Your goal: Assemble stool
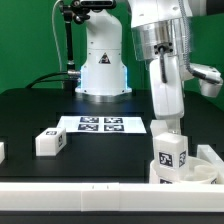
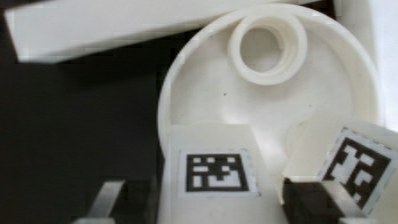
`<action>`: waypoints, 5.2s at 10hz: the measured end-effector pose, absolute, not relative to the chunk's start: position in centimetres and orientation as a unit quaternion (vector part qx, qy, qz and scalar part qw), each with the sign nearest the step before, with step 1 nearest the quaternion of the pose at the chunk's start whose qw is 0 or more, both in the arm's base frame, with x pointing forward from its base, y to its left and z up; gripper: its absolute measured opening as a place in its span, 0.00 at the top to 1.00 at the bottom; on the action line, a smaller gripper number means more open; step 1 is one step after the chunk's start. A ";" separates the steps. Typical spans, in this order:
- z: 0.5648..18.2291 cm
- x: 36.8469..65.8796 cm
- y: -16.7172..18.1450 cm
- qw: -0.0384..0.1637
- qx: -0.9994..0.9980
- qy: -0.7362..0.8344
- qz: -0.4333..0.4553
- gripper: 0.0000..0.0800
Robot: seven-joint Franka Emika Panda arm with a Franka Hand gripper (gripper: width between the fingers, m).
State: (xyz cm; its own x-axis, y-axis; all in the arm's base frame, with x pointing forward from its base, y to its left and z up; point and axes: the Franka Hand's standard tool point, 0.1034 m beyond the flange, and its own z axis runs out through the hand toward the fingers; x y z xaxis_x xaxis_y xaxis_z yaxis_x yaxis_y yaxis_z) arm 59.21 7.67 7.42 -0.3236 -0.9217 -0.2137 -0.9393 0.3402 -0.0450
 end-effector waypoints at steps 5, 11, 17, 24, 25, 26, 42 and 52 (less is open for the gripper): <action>8.5 59.4 8.2 0.109 -0.545 0.830 0.054 0.30; 10.4 59.8 8.3 0.126 -0.579 0.804 0.046 0.19; 11.3 60.0 9.3 0.108 -0.828 0.549 0.033 0.19; 11.3 59.6 9.8 0.080 -0.970 0.230 0.007 0.19; 11.3 59.5 10.1 0.069 -0.985 0.157 0.001 0.19; 11.3 59.4 10.4 0.062 -0.990 0.123 -0.001 0.19; 9.5 59.3 8.6 -0.006 -0.868 -0.496 -0.039 0.19; 8.2 58.9 8.0 -0.005 -0.870 -0.493 -0.027 0.47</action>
Offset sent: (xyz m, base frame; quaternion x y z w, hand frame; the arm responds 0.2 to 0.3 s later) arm 0.0000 0.0000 0.0000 0.0000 0.0000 0.0000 1.0000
